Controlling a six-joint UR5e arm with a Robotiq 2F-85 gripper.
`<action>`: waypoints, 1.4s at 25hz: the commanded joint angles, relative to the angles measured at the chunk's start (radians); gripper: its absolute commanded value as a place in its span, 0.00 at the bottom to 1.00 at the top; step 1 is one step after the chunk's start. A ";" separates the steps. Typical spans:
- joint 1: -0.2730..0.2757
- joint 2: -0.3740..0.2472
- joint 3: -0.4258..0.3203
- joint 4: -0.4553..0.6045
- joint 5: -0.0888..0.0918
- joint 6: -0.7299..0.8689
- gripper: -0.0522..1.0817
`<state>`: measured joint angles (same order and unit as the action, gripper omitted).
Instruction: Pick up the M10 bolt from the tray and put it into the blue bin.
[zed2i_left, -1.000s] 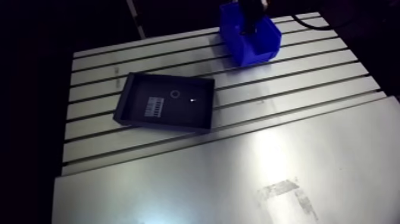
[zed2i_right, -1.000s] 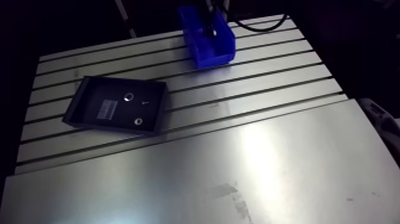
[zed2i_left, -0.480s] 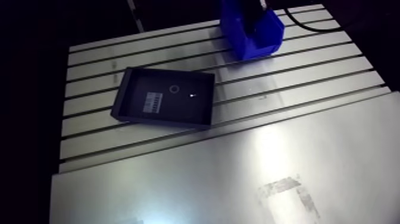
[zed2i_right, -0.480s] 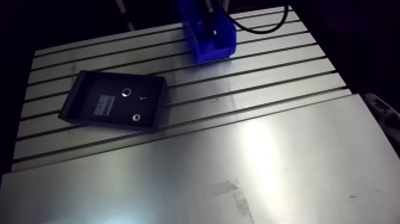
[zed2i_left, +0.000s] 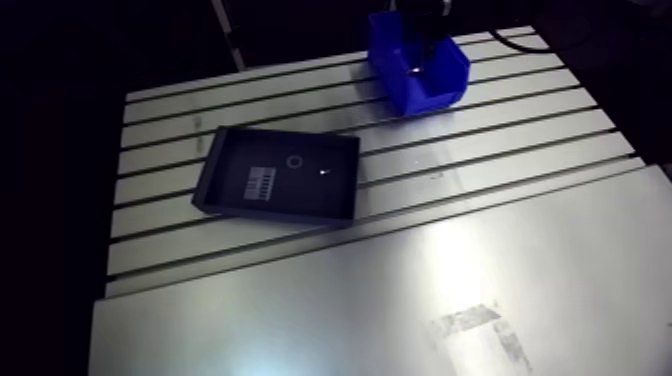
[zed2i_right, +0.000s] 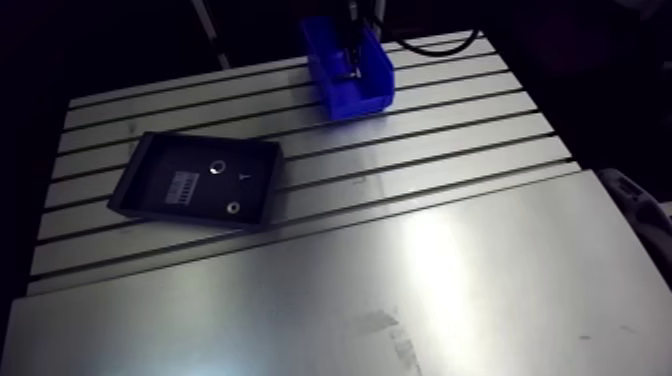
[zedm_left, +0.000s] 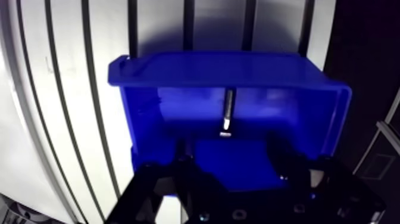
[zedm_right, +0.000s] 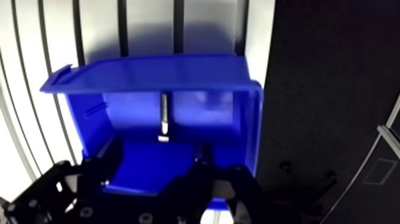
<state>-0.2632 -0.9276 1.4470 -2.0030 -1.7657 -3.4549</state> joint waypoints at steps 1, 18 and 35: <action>-0.010 -0.144 -0.069 0.194 0.008 0.011 0.05; 0.021 -0.224 -0.316 0.573 0.193 1.297 0.05; 0.067 -0.365 -0.271 0.663 0.196 1.689 0.05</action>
<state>-0.2137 -1.2459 1.1656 -1.3677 -1.5556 -1.8341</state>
